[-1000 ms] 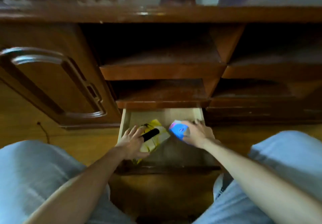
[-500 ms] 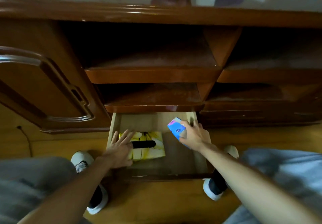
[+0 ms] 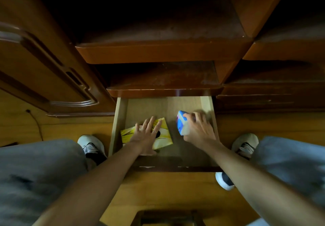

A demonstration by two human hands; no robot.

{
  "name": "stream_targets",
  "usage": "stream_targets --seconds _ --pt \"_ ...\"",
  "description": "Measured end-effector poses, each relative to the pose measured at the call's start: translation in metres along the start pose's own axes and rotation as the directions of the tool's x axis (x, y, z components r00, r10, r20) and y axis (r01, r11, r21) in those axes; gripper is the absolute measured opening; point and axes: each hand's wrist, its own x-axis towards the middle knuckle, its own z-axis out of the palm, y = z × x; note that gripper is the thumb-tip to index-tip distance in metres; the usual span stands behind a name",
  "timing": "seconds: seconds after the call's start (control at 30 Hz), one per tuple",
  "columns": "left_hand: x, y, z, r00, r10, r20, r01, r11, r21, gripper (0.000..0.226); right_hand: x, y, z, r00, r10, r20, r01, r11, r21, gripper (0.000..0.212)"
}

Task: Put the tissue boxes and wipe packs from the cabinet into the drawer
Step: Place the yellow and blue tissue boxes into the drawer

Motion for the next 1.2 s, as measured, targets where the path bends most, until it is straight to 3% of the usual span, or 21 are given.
stream_targets --seconds 0.1,0.37,0.43,0.5,0.6,0.7,0.77,0.83,0.9,0.97,1.0,1.03,1.07,1.1,1.13,1.2 --pt "0.005 -0.005 0.003 1.0 -0.016 -0.004 0.016 1.0 -0.01 0.15 -0.005 0.004 0.007 1.0 0.008 0.013 -0.009 0.994 0.109 0.091" --pt "-0.007 -0.036 -0.002 0.977 0.207 0.049 -0.207 0.978 0.004 0.147 -0.01 0.004 0.009 0.999 -0.032 -0.013 0.033 0.997 0.074 0.087" --pt "-0.003 -0.043 -0.011 0.978 0.17 0.123 -0.144 0.97 -0.197 0.131 -0.01 0.005 0.007 1.0 -0.028 -0.004 0.028 0.994 0.106 0.087" --pt "0.002 -0.047 -0.018 0.959 0.101 0.263 0.011 0.918 -0.396 0.11 -0.009 0.007 0.005 1.0 -0.013 0.006 0.012 0.991 0.132 0.086" --pt "0.0 -0.045 -0.019 0.938 0.059 0.342 0.049 0.953 -0.299 0.106 -0.008 0.01 0.004 1.0 -0.002 0.012 0.0 0.987 0.161 0.085" --pt "0.003 -0.039 -0.017 0.951 0.005 0.308 0.091 0.951 -0.295 0.11 -0.01 0.013 0.006 1.0 0.002 0.016 -0.005 0.981 0.193 0.087" --pt "0.001 -0.028 -0.007 0.97 -0.087 0.228 0.167 0.918 -0.36 0.099 -0.012 0.014 0.008 0.999 0.034 -0.002 -0.032 0.969 0.246 0.088" --pt "-0.011 -0.014 0.007 0.965 -0.209 0.159 0.256 0.879 -0.403 0.09 -0.013 0.015 0.004 0.993 0.114 -0.033 -0.091 0.911 0.403 0.086" --pt "-0.016 -0.009 0.003 0.958 -0.228 0.176 0.285 0.833 -0.475 0.094 -0.014 0.018 -0.005 0.985 0.156 -0.079 -0.087 0.831 0.55 0.083" --pt "-0.014 -0.006 -0.024 0.953 -0.217 0.213 0.304 0.683 -0.664 0.099 -0.015 0.013 -0.015 0.989 0.086 -0.119 0.001 0.81 0.587 0.084" --pt "-0.011 -0.004 -0.041 0.949 -0.248 0.192 0.297 0.507 -0.809 0.101 -0.016 0.005 -0.019 0.987 0.035 -0.157 0.063 0.812 0.581 0.086" --pt "-0.008 0.0 -0.059 0.941 -0.28 0.192 0.262 0.241 -0.934 0.105 -0.019 -0.005 -0.022 0.977 -0.015 -0.211 0.135 0.811 0.57 0.086" --pt "-0.005 0.006 -0.072 0.937 -0.271 0.22 0.219 -0.034 -0.975 0.107 -0.022 -0.015 -0.026 0.965 -0.071 -0.254 0.205 0.805 0.557 0.087" --pt "-0.004 0.012 -0.081 0.941 -0.229 0.248 0.193 -0.239 -0.952 0.104 -0.026 -0.026 -0.03 0.956 -0.133 -0.261 0.261 0.791 0.553 0.09" --pt "-0.004 0.016 -0.086 0.947 -0.205 0.247 0.167 -0.342 -0.925 0.097 -0.031 -0.034 -0.034 0.952 -0.19 -0.24 0.298 0.76 0.578 0.094" --pt "-0.009 0.015 -0.087 0.952 -0.218 0.216 0.101 -0.441 -0.892 0.087 -0.039 -0.044 -0.039 0.949 -0.236 -0.209 0.313 0.632 0.709 0.094"
